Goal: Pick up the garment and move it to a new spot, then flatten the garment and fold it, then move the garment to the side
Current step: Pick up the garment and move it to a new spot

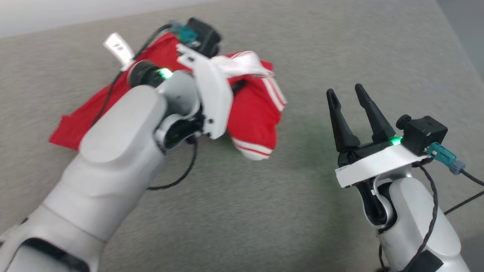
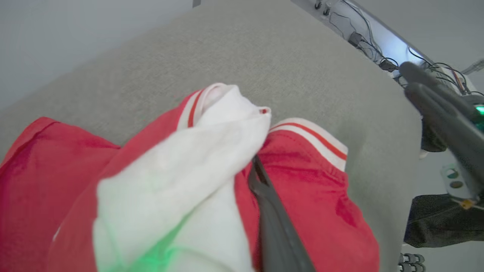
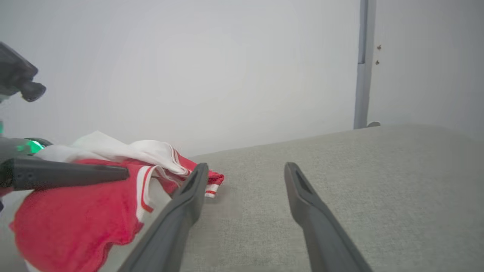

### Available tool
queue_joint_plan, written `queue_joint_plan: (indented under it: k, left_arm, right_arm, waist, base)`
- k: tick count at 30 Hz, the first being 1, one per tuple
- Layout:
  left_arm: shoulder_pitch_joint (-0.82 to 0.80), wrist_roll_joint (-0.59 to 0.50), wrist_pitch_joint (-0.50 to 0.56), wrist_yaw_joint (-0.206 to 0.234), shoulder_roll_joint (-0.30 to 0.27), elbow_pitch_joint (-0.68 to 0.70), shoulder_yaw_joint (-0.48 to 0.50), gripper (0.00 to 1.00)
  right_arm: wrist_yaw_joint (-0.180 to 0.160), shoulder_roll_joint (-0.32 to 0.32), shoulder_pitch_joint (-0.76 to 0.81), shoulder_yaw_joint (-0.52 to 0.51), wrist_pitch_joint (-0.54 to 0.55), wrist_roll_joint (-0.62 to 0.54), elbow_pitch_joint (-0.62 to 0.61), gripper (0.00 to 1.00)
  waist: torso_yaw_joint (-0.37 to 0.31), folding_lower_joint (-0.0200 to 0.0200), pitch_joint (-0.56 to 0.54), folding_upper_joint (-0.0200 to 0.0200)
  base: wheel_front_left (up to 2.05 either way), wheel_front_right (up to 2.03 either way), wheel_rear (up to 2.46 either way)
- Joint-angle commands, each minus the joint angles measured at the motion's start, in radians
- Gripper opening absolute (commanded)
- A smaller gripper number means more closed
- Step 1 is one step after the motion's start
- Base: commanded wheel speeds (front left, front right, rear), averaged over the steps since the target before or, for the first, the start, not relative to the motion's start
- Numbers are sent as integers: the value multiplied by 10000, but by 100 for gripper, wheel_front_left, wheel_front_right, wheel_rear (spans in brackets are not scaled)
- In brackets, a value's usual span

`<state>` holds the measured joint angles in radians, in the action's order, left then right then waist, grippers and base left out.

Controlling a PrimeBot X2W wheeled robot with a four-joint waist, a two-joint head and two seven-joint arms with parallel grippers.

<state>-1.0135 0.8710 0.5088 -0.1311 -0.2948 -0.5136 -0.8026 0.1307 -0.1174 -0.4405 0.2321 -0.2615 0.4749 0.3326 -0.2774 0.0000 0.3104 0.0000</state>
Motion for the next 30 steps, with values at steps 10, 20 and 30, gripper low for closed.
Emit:
queue_joint_plan:
  k: [10, 20, 30]
  left_arm:
    - [-711, -81, -107, 12, 344, -1848, -1586, 0]
    - [-328, 483, 1409, 16, -158, -3523, -3736, 0]
    - [-849, 936, 1074, 29, -631, -3397, -4672, 100]
  right_arm:
    - [1, 541, 112, -142, -46, 337, -43, 100]
    - [1, 669, 179, -125, -46, 719, -196, 100]
    - [1, 660, 205, -60, -46, 728, -116, 100]
  waist:
    - [-2394, 0, 1015, 0]
    - [-3008, 0, 1335, 0]
    - [-2775, 0, 1195, 0]
  base:
    - [0, 0, 0]
    - [0, 0, 0]
    - [0, 0, 0]
